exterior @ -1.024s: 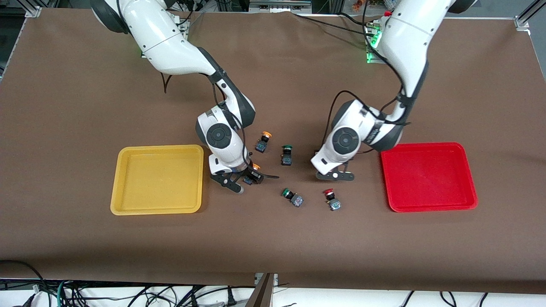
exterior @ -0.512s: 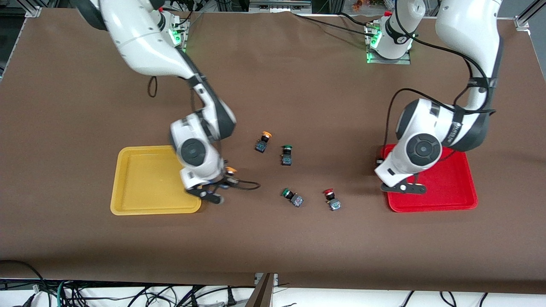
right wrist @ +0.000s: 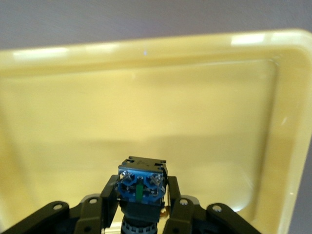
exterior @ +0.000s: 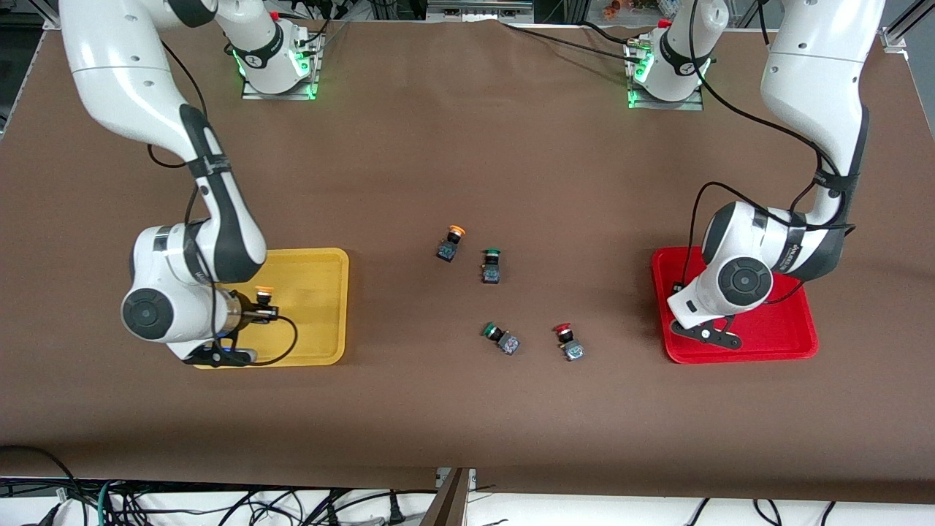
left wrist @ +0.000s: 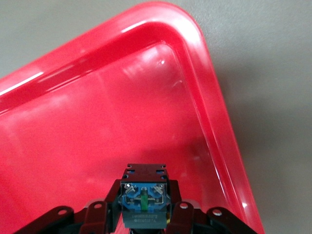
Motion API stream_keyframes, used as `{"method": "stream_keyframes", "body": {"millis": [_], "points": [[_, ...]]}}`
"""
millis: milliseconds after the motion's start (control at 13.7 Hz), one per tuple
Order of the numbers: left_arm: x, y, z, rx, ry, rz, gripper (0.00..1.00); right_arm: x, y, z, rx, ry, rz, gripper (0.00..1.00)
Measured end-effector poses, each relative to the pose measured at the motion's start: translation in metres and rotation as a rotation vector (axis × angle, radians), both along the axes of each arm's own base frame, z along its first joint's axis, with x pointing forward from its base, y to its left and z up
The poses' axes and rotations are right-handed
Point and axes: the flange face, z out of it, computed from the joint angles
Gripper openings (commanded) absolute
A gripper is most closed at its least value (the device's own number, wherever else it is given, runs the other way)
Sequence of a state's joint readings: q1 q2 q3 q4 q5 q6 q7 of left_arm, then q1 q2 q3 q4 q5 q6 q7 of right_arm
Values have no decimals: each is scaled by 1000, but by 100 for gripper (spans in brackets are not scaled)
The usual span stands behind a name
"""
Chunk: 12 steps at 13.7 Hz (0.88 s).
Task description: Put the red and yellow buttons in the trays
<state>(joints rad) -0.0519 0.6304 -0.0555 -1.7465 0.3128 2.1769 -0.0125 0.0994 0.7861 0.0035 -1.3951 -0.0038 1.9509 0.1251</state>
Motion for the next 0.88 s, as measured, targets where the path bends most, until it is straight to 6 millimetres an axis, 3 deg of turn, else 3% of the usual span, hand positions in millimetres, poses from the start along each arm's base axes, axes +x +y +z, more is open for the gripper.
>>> {"method": "stream_keyframes", "body": {"millis": [146, 220, 293, 439, 585, 732, 878], "points": [[-1, 16, -3, -14, -20, 18, 100, -7, -25, -25, 13, 14, 26, 5], [1, 16, 6, -21, -34, 20, 100, -11, -31, -33, 15, 21, 31, 70], [5, 8, 23, -44, -61, 27, 100, -12, -32, -34, 17, 21, 34, 100], [19, -22, 77, -145, -130, 81, 100, -11, -27, -28, 22, 14, 39, 100], [36, -49, 128, -248, -187, 128, 100, -11, 1, -9, 53, -3, 10, 100], [47, -78, 145, -316, -212, 208, 100, -18, 66, 20, 73, -15, -105, 100], [54, -117, 125, -330, -202, 366, 100, -39, 156, 36, 74, -16, -209, 100]]}}
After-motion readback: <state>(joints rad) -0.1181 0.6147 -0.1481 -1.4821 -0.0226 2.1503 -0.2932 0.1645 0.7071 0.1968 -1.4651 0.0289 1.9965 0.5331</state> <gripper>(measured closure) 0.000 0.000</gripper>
